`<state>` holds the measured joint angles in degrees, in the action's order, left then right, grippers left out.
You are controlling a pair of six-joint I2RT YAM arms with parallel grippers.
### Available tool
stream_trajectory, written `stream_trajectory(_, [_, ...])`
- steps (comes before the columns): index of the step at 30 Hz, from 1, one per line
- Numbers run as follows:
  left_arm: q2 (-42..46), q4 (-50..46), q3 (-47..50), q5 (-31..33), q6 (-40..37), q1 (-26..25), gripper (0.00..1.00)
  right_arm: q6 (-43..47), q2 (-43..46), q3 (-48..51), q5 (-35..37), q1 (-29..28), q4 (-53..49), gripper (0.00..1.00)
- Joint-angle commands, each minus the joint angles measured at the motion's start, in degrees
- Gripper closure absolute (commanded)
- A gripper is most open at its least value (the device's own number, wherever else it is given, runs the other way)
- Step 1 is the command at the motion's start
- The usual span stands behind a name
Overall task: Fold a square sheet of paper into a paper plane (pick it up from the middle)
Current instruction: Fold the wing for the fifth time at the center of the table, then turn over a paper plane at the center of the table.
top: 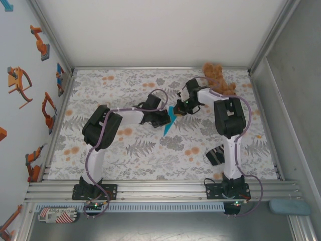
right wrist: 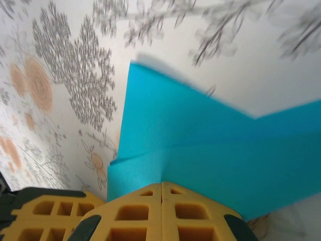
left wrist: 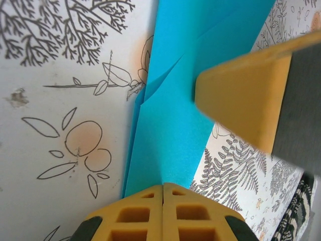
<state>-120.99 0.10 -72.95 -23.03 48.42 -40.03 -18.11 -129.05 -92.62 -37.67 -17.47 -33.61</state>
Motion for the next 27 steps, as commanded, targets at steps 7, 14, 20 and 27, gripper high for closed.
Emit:
stream_trajectory(7, [-4.62,-15.98,4.73,3.87,-2.45,-0.19,1.00,1.18,-4.70,-5.83,-0.39,7.31,8.94,1.00])
stream_trajectory(14, [-3.66,-16.68,1.02,2.75,-3.55,-0.17,1.00,0.50,-0.08,-4.50,-0.10,8.07,12.43,1.00])
stream_trajectory(20, [1.41,-16.51,-6.84,1.64,-4.24,-0.02,0.92,-5.09,14.15,5.70,3.25,7.68,17.54,1.00])
stream_trajectory(27, [13.66,-14.27,-3.12,5.84,-3.13,1.81,0.68,-11.82,25.54,17.37,9.27,5.34,18.31,0.87])
